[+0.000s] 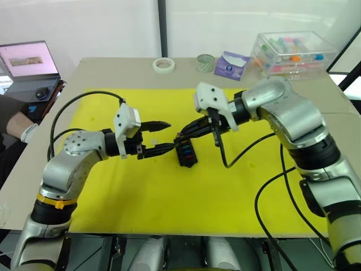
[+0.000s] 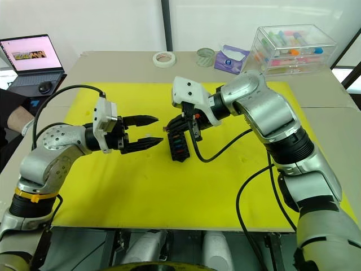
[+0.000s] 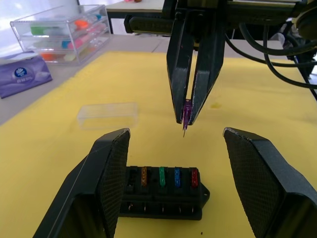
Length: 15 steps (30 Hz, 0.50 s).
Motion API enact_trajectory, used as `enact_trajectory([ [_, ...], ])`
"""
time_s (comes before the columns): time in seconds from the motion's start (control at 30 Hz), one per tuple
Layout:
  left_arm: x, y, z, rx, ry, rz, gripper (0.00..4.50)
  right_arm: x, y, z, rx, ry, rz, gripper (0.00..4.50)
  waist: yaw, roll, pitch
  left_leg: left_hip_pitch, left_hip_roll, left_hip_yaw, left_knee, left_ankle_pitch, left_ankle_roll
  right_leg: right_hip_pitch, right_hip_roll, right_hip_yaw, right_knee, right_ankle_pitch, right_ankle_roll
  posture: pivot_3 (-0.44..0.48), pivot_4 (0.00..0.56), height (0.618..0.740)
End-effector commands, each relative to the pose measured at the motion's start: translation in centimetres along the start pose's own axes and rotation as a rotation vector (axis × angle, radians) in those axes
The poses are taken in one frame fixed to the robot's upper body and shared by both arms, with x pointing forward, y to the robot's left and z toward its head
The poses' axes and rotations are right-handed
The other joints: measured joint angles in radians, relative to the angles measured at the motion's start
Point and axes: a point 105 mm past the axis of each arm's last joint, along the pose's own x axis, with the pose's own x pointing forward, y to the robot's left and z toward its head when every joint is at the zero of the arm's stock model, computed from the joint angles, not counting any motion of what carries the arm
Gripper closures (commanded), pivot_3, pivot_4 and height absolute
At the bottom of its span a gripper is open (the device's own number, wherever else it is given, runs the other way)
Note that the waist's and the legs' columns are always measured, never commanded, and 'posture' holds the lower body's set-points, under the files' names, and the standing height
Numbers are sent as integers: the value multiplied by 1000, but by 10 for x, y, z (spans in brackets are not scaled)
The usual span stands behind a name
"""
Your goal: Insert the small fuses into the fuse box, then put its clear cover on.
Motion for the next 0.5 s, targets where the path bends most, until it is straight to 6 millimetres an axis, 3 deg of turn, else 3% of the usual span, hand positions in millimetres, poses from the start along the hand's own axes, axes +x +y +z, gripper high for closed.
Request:
enact_trajectory([
  [0.03, 1, -1, 9, 52, -14, -21, 1508, -3, 2, 8, -62, -1, -9, 4500, 0, 0, 0, 0, 0, 0, 0, 0, 0, 0, 0, 0, 0, 0, 0, 0, 150, 740],
  [0.1, 1, -1, 9, 51, -12, -26, 1884, -3, 2, 9, -67, -3, -8, 4500, 0, 0, 0, 0, 0, 0, 0, 0, 0, 0, 0, 0, 0, 0, 0, 0, 150, 740],
  [0.33, 5, -5, 7, 51, -17, -45, 4373, -1, 3, 12, -101, 1, -7, 4500, 0, 0, 0, 0, 0, 0, 0, 0, 0, 0, 0, 0, 0, 0, 0, 0, 150, 740],
  [0.5, 6, -4, 7, 53, -16, -48, 4443, 1, 3, 15, -116, -3, -15, 4500, 0, 0, 0, 0, 0, 0, 0, 0, 0, 0, 0, 0, 0, 0, 0, 0, 150, 740],
])
